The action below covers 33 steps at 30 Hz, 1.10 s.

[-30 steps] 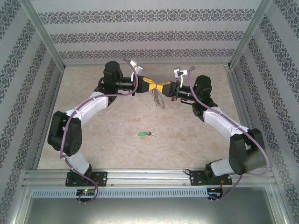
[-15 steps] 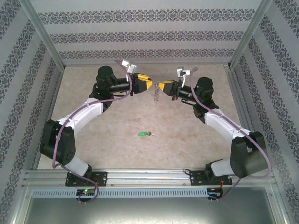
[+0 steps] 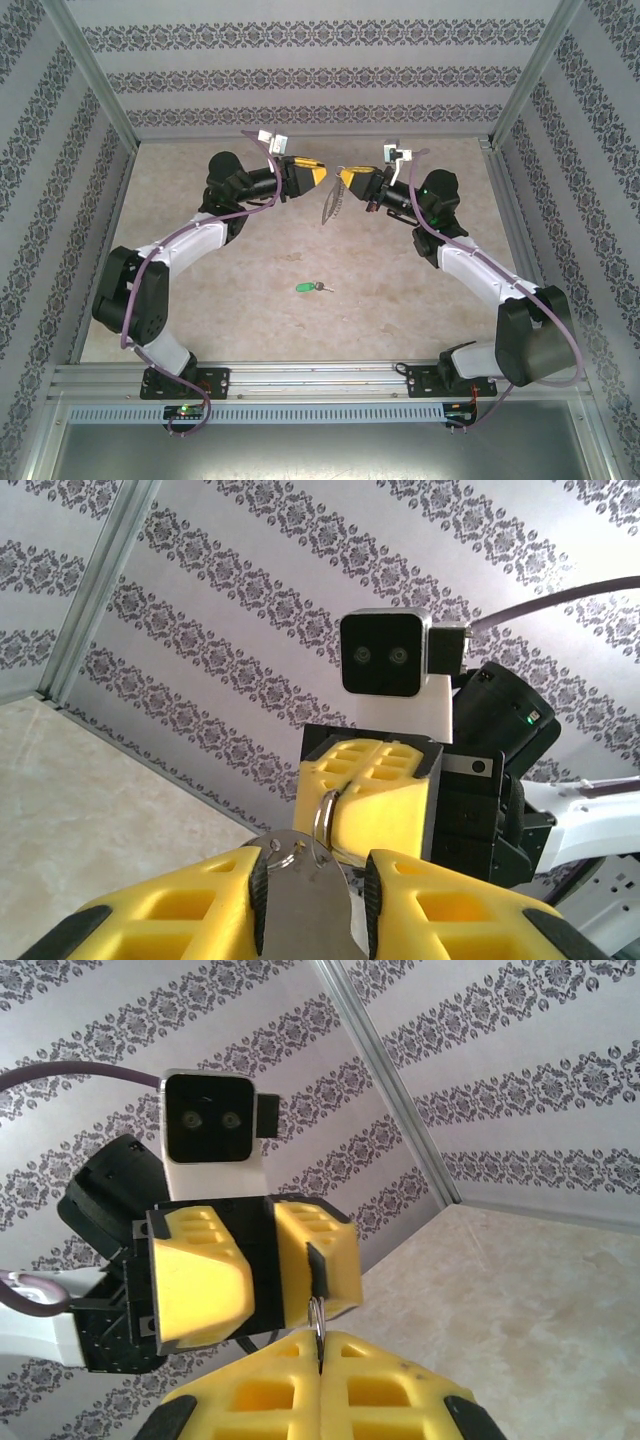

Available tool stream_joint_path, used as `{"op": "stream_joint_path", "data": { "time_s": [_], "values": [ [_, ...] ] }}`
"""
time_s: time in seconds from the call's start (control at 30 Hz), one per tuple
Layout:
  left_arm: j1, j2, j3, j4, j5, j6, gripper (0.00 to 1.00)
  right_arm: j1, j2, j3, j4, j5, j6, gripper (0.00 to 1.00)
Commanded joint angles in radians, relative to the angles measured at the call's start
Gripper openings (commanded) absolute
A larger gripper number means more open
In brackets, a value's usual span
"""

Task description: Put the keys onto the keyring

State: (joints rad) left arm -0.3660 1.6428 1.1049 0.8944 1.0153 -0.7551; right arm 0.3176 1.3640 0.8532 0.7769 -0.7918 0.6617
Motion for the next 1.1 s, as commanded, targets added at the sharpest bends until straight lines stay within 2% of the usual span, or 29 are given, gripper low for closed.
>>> {"op": "stream_joint_path", "data": {
  "time_s": [0.0, 0.83, 1.07],
  "values": [
    [-0.014, 0.016, -0.001, 0.160, 0.003, -0.080, 0.33, 0.015, -0.014, 0.008, 0.077, 0.018, 0.015, 0.00],
    [-0.056, 0.057, 0.033, 0.164, 0.003, -0.069, 0.34, 0.042, 0.015, 0.027, 0.079, 0.022, 0.024, 0.00],
    [-0.056, 0.063, 0.037, 0.189, -0.001, -0.081, 0.17, 0.042, 0.015, 0.026, 0.076, 0.020, 0.022, 0.00]
  ]
}}
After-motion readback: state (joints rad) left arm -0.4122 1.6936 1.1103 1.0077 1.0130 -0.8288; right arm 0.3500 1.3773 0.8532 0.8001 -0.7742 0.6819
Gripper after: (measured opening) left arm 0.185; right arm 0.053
